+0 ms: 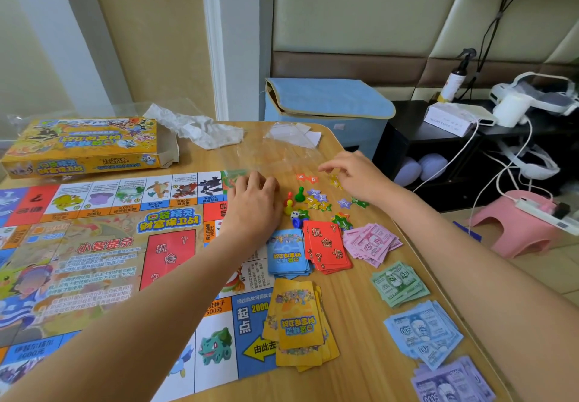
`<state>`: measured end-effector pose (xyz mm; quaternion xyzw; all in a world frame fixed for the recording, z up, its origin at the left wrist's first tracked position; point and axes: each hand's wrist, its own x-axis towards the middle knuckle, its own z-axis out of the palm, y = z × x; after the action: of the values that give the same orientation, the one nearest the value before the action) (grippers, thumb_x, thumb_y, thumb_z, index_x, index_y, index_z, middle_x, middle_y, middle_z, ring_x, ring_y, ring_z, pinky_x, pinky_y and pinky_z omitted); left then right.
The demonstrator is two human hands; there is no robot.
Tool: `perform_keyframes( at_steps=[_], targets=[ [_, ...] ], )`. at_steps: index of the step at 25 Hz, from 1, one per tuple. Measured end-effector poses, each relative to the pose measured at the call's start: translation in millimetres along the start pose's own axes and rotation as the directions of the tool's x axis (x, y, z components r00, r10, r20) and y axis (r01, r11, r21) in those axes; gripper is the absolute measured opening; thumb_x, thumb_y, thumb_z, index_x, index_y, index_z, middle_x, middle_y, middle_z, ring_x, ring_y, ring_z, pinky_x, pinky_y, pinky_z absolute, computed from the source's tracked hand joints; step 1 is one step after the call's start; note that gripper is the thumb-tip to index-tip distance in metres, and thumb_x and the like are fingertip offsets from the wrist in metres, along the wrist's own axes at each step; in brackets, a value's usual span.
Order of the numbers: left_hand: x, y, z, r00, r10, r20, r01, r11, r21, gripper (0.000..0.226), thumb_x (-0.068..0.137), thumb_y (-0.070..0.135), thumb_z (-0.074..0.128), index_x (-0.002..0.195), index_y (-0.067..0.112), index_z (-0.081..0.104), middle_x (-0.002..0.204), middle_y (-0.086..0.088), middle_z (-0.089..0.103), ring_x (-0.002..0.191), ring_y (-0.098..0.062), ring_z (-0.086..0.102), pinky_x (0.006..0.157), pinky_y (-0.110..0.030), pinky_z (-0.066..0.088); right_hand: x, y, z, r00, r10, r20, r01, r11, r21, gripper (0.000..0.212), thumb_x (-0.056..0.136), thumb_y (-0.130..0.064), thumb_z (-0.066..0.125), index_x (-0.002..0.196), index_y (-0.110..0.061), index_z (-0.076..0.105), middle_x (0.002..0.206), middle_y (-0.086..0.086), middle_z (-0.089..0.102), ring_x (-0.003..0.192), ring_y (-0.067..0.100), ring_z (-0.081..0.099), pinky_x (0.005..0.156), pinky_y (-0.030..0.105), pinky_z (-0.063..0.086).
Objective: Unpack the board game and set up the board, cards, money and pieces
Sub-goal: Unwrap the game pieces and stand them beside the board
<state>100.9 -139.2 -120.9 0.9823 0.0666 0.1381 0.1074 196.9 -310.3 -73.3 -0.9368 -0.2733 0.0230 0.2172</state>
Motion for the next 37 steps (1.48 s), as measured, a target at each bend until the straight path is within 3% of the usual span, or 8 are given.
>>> perform_keyframes(
  at_steps=[4, 8, 13, 15, 17, 25, 28, 37],
  targets=[
    [-1, 1, -1, 1.0, 0.0, -0.006, 0.0, 1.0, -0.007, 0.037, 0.098, 0.039, 0.032, 0.12, 0.014, 0.05, 0.12, -0.007, 0.045, 0.111, -0.027, 0.039, 0.093, -0.035, 0.028, 8, -18, 12, 0.99, -0.096, 0.099, 0.111, 0.981, -0.161, 0.068, 0.085, 0.014, 0.031, 0.135, -0.027, 0.048, 0.125, 0.002, 0.049, 0.119, 0.019, 0.033, 0.102, 0.035, 0.031],
    [0, 0, 0, 1.0, -0.003, -0.006, 0.003, 1.0, 0.005, 0.036, 0.099, 0.038, 0.032, 0.121, 0.015, 0.048, 0.121, -0.006, 0.044, 0.113, -0.026, 0.038, 0.094, -0.034, 0.028, 18, -16, 4, 0.997, 0.022, 0.073, -0.008, 0.984, -0.181, 0.063, 0.085, 0.013, 0.031, 0.132, -0.023, 0.052, 0.136, 0.001, 0.047, 0.13, 0.023, 0.029, 0.107, 0.043, 0.028],
    [0, 1, 1, 1.0, -0.002, -0.001, 0.002, 1.0, 0.015, 0.037, 0.099, 0.039, 0.03, 0.121, 0.016, 0.047, 0.123, -0.006, 0.043, 0.114, -0.026, 0.037, 0.095, -0.034, 0.028, 20, 5, -4, 0.997, 0.071, 0.015, -0.071, 0.997, 0.026, 0.052, 0.09, 0.011, 0.032, 0.124, -0.017, 0.06, 0.133, 0.005, 0.053, 0.114, 0.021, 0.053, 0.085, 0.025, 0.045],
    [1, 0, 1, 1.0, 0.0, -0.002, 0.0, 1.0, 0.009, 0.036, 0.099, 0.039, 0.031, 0.121, 0.016, 0.047, 0.123, -0.006, 0.044, 0.115, -0.026, 0.037, 0.096, -0.034, 0.028, 19, 18, -8, 0.993, 0.085, 0.085, -0.083, 0.996, -0.024, 0.041, 0.093, 0.003, 0.041, 0.123, -0.016, 0.061, 0.133, 0.006, 0.052, 0.118, 0.022, 0.051, 0.094, 0.025, 0.039],
    [0, 0, 1, 1.0, 0.0, 0.003, 0.0, 1.0, 0.011, 0.036, 0.099, 0.039, 0.031, 0.121, 0.016, 0.047, 0.123, -0.006, 0.044, 0.114, -0.026, 0.038, 0.096, -0.034, 0.028, 17, 25, -8, 0.987, 0.059, 0.152, -0.047, 0.996, -0.077, 0.033, 0.091, -0.008, 0.056, 0.122, -0.017, 0.062, 0.127, 0.006, 0.052, 0.116, 0.02, 0.05, 0.09, 0.021, 0.034],
    [1, 0, 1, 1.0, 0.001, -0.001, -0.001, 1.0, 0.011, 0.036, 0.099, 0.039, 0.031, 0.121, 0.015, 0.048, 0.123, -0.006, 0.044, 0.114, -0.027, 0.038, 0.095, -0.034, 0.028, 6, 31, -17, 0.996, 0.079, -0.049, -0.078, 0.997, 0.024, 0.015, 0.087, -0.01, 0.063, 0.099, -0.011, 0.07, 0.098, 0.001, 0.062, 0.088, 0.012, 0.055, 0.078, 0.022, 0.04],
    [1, 0, 0, 1.0, 0.003, 0.003, -0.003, 1.0, 0.002, 0.037, 0.098, 0.039, 0.032, 0.121, 0.015, 0.049, 0.123, -0.007, 0.044, 0.115, -0.027, 0.038, 0.096, -0.035, 0.029, -11, 34, -28, 0.995, 0.089, 0.035, -0.09, 0.995, 0.033, 0.002, 0.081, -0.013, 0.071, 0.081, -0.015, 0.07, 0.079, -0.008, 0.063, 0.074, 0.004, 0.056, 0.07, 0.016, 0.043],
    [-1, 1, -2, 1.0, 0.0, -0.005, 0.0, 1.0, -0.009, 0.035, 0.097, 0.034, 0.036, 0.119, 0.011, 0.051, 0.12, -0.011, 0.046, 0.112, -0.031, 0.039, 0.093, -0.038, 0.029, -37, 37, -25, 0.977, 0.073, 0.202, -0.081, 0.996, 0.031, 0.012, 0.077, -0.008, 0.074, 0.079, -0.017, 0.067, 0.068, -0.007, 0.061, 0.066, 0.013, 0.061, 0.054, 0.003, 0.043]
  ],
)
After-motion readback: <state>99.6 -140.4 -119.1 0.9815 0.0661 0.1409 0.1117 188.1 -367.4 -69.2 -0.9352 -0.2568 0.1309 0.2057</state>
